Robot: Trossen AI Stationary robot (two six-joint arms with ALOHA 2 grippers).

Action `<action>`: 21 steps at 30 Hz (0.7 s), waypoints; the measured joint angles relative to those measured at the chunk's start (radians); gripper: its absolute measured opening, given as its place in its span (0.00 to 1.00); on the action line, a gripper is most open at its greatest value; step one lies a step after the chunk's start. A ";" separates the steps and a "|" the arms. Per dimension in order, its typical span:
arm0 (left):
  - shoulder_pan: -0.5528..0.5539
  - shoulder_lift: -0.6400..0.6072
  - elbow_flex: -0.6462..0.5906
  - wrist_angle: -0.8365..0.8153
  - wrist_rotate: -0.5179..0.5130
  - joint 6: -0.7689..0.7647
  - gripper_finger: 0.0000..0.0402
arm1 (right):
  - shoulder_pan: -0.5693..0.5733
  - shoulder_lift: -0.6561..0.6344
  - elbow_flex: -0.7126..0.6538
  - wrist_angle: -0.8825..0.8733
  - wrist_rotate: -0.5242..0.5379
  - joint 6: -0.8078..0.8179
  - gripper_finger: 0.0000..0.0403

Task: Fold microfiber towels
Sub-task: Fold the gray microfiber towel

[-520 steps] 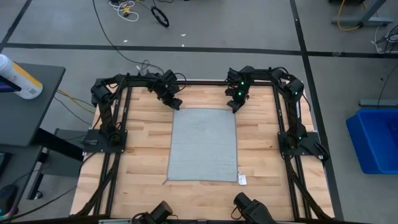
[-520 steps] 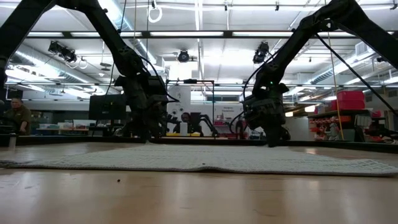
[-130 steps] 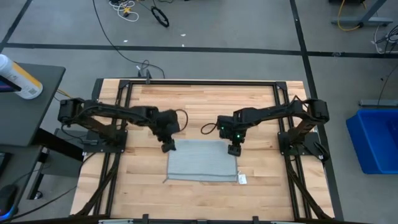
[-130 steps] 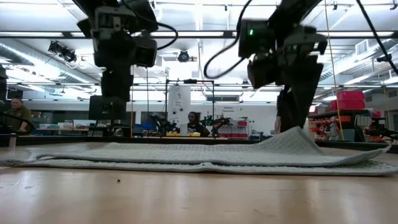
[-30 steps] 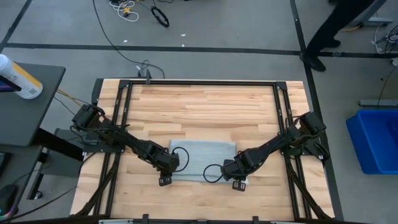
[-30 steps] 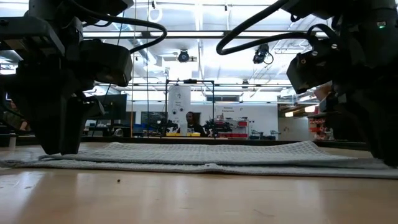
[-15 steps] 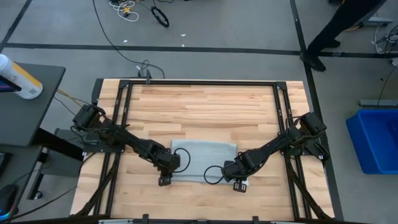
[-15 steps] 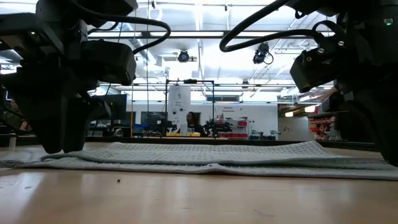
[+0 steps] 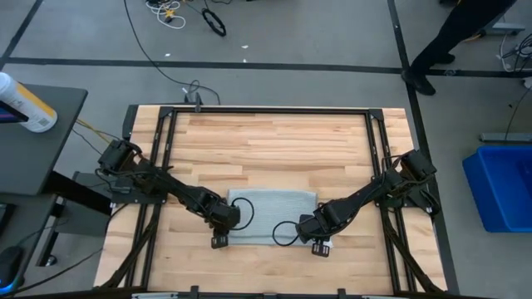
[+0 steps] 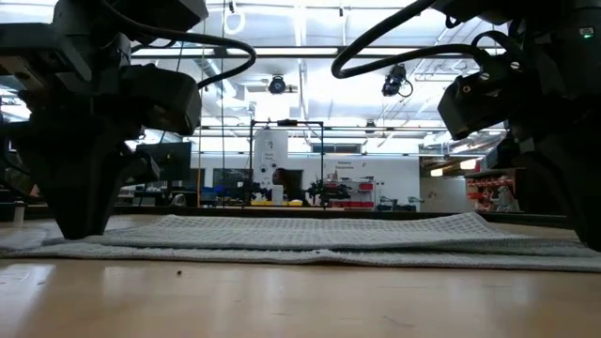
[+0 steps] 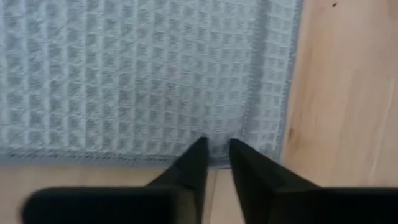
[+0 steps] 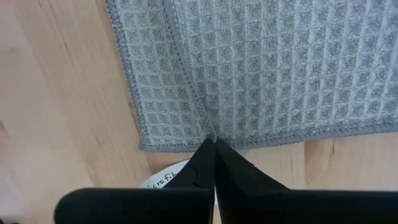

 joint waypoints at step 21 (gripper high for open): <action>-0.028 0.003 0.100 -0.126 0.022 -0.052 0.41 | 0.000 0.000 0.000 0.002 0.003 0.000 0.03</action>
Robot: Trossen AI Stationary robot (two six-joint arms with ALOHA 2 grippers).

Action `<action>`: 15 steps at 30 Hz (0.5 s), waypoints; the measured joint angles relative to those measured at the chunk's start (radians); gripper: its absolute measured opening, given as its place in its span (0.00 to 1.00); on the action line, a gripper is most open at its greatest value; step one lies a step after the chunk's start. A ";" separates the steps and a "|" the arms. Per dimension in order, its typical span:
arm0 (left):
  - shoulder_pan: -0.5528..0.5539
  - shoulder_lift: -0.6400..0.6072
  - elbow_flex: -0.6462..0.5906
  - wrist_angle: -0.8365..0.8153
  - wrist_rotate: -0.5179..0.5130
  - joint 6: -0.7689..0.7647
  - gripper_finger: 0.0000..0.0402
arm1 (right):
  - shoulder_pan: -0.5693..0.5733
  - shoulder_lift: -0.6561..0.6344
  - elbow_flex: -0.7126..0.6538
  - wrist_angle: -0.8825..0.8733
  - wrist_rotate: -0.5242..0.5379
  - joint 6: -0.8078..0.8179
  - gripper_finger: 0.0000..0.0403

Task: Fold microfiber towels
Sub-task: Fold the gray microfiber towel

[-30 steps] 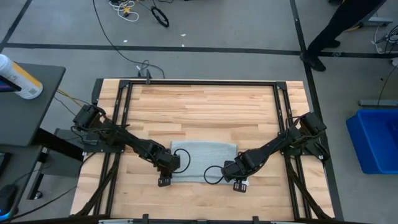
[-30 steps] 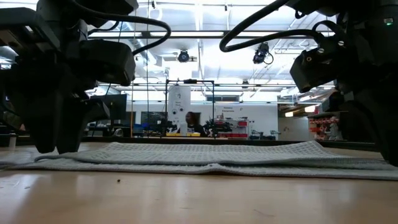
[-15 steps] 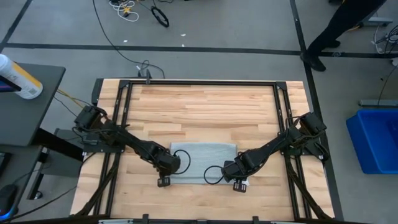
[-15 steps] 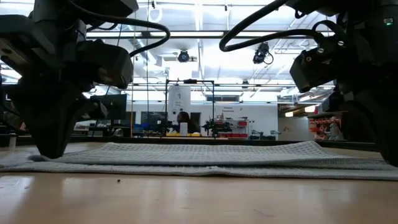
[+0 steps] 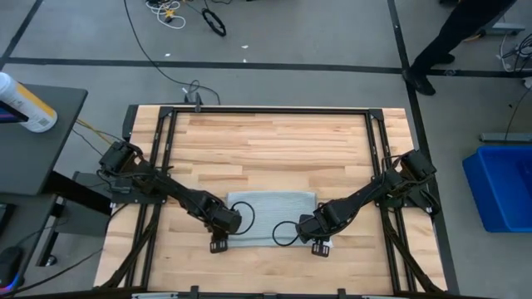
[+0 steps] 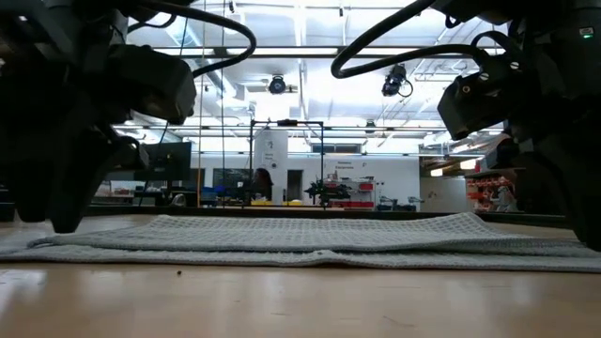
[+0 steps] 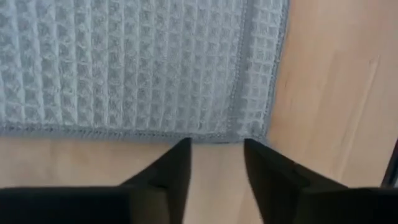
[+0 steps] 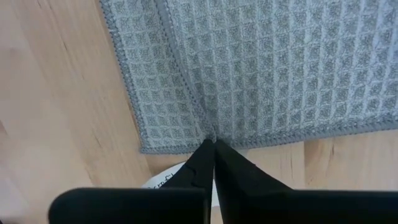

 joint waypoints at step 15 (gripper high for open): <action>-0.028 -0.002 0.010 0.036 -0.061 -0.029 0.53 | 0.000 0.000 0.000 0.001 0.025 0.000 0.01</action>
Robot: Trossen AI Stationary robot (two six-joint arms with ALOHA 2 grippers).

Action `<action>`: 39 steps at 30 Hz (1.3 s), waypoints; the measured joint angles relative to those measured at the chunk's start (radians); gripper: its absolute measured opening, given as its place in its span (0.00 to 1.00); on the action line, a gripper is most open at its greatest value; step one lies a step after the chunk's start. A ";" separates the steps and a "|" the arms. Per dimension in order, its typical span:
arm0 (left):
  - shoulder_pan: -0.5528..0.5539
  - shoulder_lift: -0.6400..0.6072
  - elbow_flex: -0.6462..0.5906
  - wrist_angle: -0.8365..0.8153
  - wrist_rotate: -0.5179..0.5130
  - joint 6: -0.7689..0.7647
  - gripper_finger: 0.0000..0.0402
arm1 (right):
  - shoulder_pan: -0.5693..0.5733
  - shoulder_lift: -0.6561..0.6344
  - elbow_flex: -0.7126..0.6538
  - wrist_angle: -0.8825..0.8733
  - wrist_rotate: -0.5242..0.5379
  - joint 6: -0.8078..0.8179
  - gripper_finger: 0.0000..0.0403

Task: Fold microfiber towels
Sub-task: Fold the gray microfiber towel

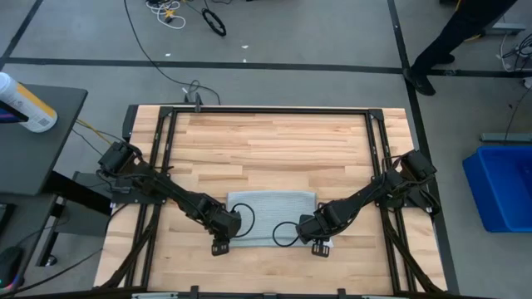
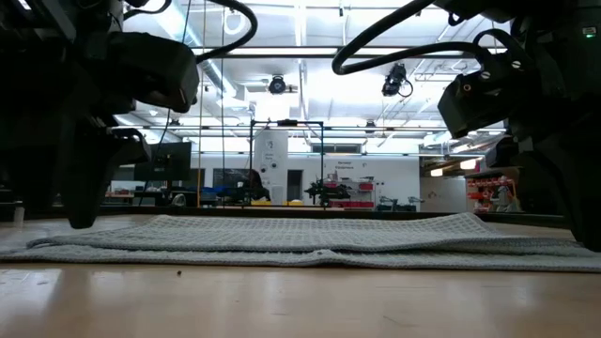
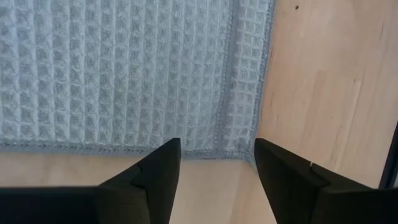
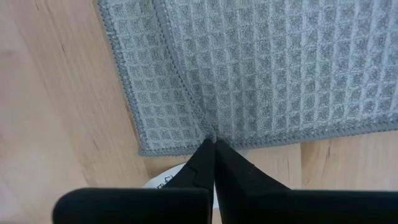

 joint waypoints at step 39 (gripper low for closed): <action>0.001 -0.002 -0.026 0.044 -0.018 -0.015 0.43 | 0.047 0.000 0.142 -0.131 0.003 -0.008 0.00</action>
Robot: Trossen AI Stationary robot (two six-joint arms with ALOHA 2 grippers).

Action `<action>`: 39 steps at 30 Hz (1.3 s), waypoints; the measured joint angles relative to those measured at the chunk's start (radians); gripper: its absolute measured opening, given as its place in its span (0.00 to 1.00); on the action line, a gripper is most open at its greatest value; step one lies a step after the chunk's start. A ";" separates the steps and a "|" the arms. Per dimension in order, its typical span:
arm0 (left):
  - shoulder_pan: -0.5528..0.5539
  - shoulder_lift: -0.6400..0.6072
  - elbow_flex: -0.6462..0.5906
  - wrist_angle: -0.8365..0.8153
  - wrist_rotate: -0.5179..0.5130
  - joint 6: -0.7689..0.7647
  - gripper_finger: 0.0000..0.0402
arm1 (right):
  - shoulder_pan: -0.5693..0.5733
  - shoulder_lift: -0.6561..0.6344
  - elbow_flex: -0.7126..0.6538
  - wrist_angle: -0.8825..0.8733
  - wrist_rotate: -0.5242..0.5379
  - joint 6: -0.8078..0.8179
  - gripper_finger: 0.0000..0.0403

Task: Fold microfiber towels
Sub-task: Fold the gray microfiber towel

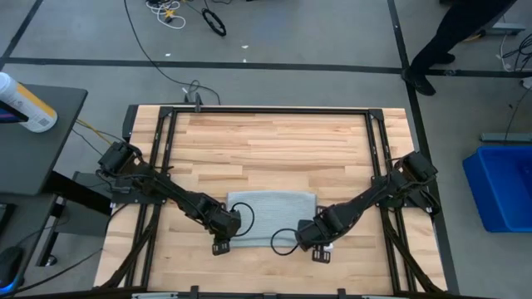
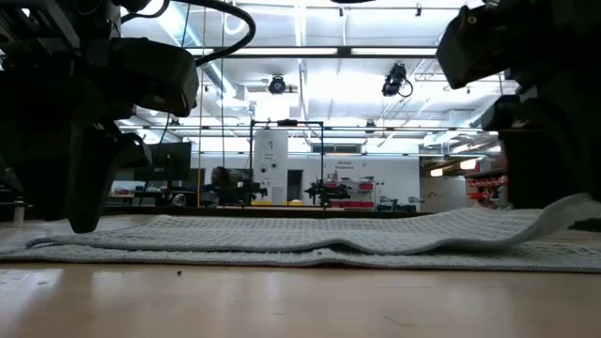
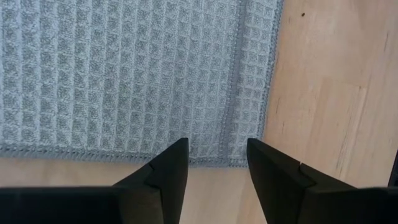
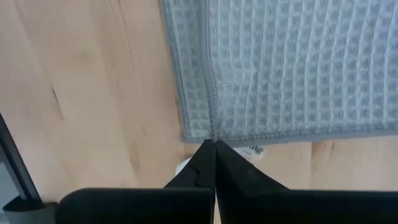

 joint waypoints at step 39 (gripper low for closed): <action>0.000 0.000 0.000 -0.013 0.000 -0.008 0.43 | 0.033 0.027 -0.014 0.060 -0.153 -0.115 0.00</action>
